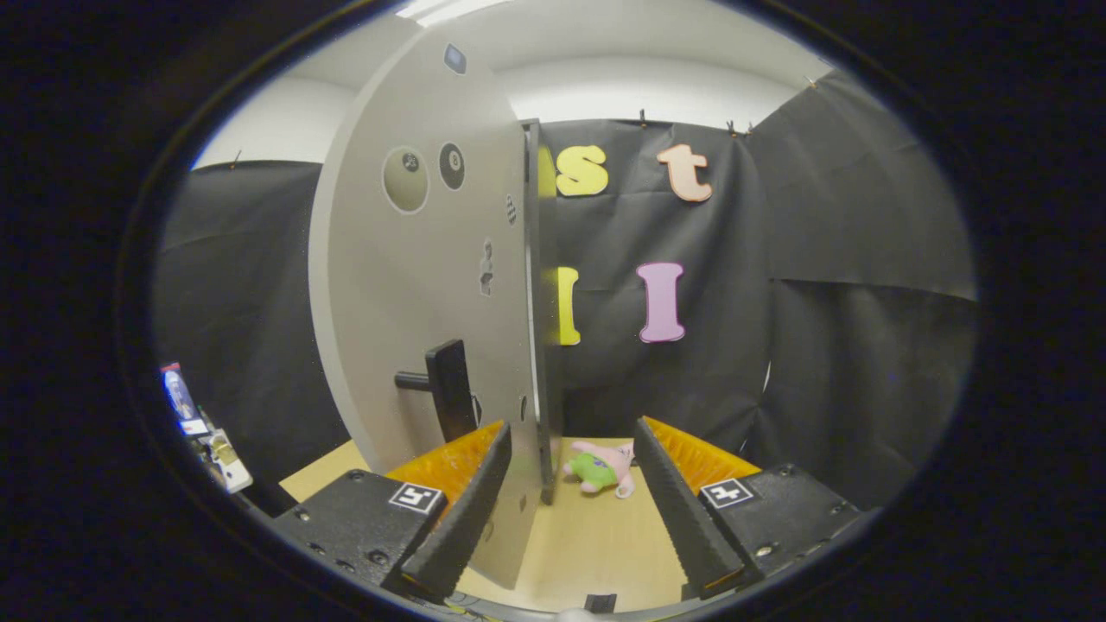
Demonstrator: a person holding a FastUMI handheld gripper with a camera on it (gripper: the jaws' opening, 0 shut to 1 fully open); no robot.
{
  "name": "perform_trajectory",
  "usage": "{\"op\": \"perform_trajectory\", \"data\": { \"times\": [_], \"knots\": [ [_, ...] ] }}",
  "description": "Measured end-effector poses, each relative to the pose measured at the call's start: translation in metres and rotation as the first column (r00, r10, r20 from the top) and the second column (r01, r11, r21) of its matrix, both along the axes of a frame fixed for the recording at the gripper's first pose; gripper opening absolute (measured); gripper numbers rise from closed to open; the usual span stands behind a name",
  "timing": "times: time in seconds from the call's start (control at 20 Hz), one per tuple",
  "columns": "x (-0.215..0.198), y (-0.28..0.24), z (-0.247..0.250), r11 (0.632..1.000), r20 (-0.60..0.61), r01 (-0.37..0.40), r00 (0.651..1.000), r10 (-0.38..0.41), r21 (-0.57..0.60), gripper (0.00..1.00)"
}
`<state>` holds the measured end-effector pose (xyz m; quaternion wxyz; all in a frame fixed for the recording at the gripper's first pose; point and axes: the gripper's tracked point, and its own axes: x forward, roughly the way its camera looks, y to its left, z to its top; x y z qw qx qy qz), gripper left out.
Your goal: Open the shoe cabinet door, grab the shoes and put them into the shoe cabinet, then close the shoe cabinet door.
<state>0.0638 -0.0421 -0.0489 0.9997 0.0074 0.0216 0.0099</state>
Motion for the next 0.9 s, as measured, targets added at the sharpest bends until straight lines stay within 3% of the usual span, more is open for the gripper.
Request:
{"op": "perform_trajectory", "data": {
  "times": [0.6,0.9],
  "knots": [
    [0.007,0.087,0.000,1.000,-0.017,0.006,1.000,-0.006,0.010,0.94],
    [0.032,0.146,0.000,1.000,-0.019,0.018,1.000,-0.018,0.013,0.94]
  ]
}}
